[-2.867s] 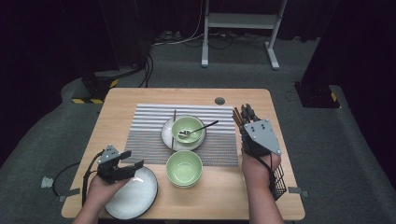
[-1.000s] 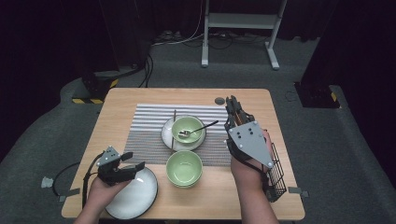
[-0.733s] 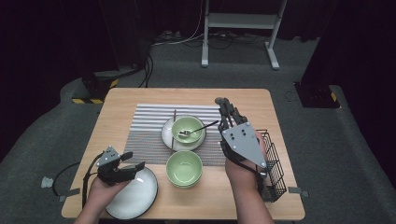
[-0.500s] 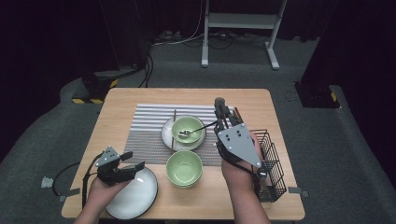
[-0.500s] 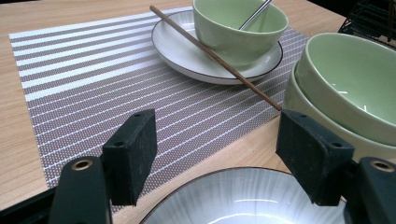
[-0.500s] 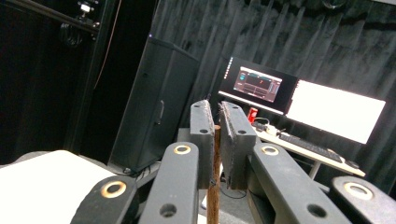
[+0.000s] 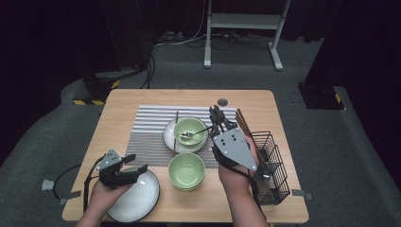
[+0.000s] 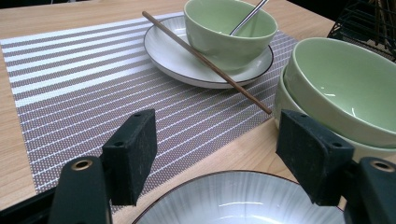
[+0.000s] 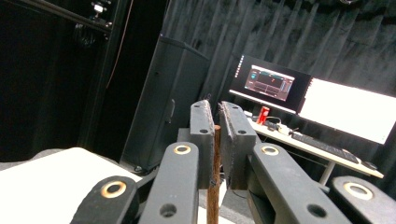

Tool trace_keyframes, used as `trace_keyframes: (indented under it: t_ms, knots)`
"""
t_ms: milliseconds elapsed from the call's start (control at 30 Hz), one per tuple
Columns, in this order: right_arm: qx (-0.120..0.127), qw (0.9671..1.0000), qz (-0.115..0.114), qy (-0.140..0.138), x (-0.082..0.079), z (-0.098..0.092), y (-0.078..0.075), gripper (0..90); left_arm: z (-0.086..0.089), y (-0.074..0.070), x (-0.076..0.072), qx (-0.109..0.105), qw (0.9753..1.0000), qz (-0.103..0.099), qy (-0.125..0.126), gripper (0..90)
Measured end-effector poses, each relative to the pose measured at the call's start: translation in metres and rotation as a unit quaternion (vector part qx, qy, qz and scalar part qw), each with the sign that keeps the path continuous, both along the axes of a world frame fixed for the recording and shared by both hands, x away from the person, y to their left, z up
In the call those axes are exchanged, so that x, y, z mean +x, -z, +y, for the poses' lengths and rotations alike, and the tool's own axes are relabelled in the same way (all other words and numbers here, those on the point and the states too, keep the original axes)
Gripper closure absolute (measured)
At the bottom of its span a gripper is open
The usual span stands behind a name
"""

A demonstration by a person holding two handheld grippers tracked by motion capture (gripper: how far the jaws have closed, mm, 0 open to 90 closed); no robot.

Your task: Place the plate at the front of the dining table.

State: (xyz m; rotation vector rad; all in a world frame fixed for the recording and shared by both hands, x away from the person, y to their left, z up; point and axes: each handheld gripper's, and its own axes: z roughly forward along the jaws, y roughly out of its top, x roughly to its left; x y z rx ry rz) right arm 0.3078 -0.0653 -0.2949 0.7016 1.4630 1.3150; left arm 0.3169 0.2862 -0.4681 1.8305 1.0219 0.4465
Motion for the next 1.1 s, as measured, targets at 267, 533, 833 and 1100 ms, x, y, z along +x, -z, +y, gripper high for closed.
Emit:
trace_keyframes:
  t_ms: [267,533,833,1100]
  knots:
    - [0.005,0.9998,-0.001,-0.020,0.002,0.017,0.002,84.2,0.003,-0.005,-0.003,-0.008,0.9999,-0.010,-0.003,29.1]
    - [0.002,0.9990,-0.006,-0.045,0.004,0.041,0.000,84.3,0.008,-0.009,-0.004,-0.006,0.9998,-0.016,-0.008,28.2]
    - [0.003,0.9973,-0.008,-0.072,0.006,0.066,0.002,84.3,0.008,-0.011,-0.007,-0.008,0.9997,-0.022,-0.008,27.6]
    - [0.004,0.9955,-0.009,-0.094,0.005,0.083,0.005,84.2,0.005,-0.013,-0.009,-0.013,0.9996,-0.023,-0.003,27.7]
